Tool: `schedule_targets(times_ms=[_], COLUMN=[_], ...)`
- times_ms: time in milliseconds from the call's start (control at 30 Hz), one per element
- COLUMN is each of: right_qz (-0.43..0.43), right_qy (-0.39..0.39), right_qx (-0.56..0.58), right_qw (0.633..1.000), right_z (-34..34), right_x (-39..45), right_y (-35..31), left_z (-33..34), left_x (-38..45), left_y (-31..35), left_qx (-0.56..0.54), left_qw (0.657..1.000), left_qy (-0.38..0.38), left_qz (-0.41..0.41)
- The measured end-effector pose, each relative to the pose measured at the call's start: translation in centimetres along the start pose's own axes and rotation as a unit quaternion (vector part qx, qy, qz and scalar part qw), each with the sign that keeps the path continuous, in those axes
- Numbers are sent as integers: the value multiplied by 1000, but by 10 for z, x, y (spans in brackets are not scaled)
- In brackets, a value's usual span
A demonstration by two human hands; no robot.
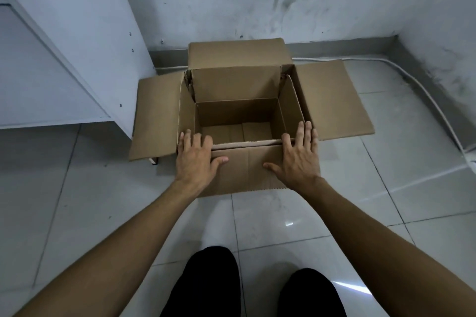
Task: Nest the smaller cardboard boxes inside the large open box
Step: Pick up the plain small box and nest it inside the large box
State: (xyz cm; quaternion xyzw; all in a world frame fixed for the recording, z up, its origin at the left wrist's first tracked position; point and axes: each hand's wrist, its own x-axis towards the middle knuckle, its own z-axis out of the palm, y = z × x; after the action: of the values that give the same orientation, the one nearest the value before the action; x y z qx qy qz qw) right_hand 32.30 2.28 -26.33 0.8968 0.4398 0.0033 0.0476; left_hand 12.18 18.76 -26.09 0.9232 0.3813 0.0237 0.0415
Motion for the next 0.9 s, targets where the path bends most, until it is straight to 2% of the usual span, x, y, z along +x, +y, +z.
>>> schedule_targets(times_ms=[500, 767, 833, 900], right_qz=[10, 3, -42, -116], right_qy=[-5, -60, -38, -29], right_qx=[26, 6, 21, 99], right_qw=[1000, 998, 998, 988], right_z=[1, -31, -41, -47], right_x=[132, 191, 196, 203], right_y=[-10, -18, -28, -46], left_z=[2, -24, -36, -47], left_x=[123, 179, 191, 211], left_y=[-17, -25, -26, -24], left_qx=[-4, -21, -62, -141], left_qw=[999, 996, 996, 989], left_qy=[6, -84, -55, 29], left_qz=[-34, -28, -28, -27])
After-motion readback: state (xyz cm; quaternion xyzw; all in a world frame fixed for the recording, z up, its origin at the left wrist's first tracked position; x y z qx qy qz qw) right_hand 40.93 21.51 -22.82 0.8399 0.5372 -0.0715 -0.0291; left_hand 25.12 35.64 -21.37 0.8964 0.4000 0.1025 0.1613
